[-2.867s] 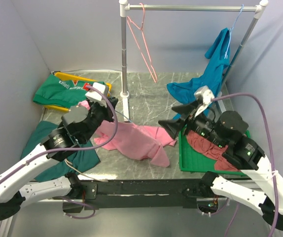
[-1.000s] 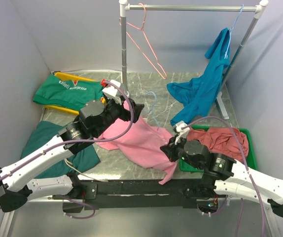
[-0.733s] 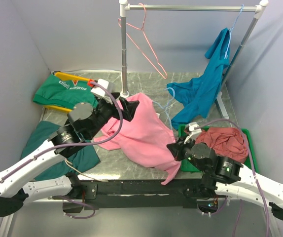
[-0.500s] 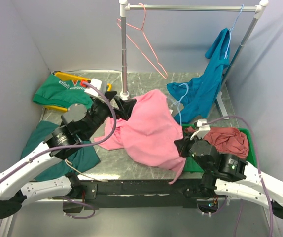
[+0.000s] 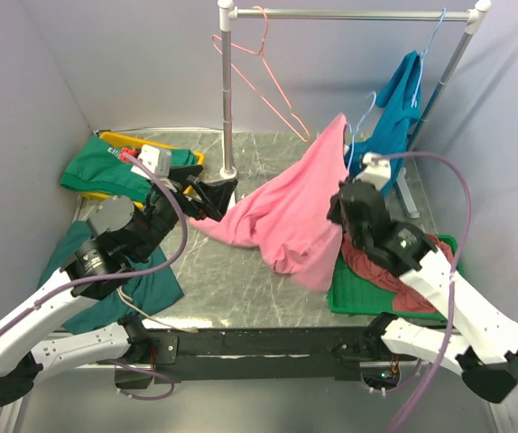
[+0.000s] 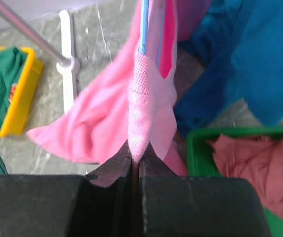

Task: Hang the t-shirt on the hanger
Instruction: Place the hanger at the clothesline.

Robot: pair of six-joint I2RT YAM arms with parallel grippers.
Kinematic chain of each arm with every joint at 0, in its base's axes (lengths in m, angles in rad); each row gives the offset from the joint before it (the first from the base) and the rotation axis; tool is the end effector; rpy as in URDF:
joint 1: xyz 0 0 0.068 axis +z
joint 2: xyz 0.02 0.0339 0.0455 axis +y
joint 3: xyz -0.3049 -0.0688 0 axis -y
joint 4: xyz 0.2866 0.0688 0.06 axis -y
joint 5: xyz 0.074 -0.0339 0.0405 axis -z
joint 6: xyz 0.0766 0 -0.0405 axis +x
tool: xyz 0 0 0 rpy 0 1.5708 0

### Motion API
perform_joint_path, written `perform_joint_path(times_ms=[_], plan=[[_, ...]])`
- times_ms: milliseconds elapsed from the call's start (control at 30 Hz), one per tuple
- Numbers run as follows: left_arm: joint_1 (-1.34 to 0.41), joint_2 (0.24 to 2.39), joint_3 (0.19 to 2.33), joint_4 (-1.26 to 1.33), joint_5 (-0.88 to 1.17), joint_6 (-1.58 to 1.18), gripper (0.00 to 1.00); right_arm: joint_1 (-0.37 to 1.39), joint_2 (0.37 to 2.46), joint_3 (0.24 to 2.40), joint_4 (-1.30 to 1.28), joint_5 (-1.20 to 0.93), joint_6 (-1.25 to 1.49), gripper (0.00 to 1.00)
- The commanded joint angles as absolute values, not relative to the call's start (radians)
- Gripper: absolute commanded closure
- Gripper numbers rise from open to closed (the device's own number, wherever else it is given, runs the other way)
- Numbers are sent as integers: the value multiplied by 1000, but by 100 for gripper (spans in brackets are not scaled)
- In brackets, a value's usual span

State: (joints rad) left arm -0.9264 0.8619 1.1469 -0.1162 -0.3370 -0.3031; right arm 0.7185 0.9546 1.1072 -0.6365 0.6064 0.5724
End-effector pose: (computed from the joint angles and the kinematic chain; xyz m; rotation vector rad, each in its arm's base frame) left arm 0.1547 -0.1638 0.5077 0.1640 1.4482 -0.7778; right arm 0.2088 0.1246 0.4015 0.2235 1.9568 0.2197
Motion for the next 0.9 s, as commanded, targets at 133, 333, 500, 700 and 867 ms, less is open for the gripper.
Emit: perform_joint_path(times_ms=[133,333,500,700,867], plan=[[-928,831,1189,-118,-322,-299,2,508,1075,1413,-505,486,422,100],[-928,839,1207,-123,-310,-282,2,442,1184,1597,-517,416,365,100],[-930,841,1227,-126,-301,-261,3,348,1258,1712,-542,298,338,100],[-930,861,1239,-127,-290,-250,3,301,1305,1790,-561,183,288,100],[-930,858,1233,-132,-282,-247,3,261,1325,1837,-563,121,262,100]])
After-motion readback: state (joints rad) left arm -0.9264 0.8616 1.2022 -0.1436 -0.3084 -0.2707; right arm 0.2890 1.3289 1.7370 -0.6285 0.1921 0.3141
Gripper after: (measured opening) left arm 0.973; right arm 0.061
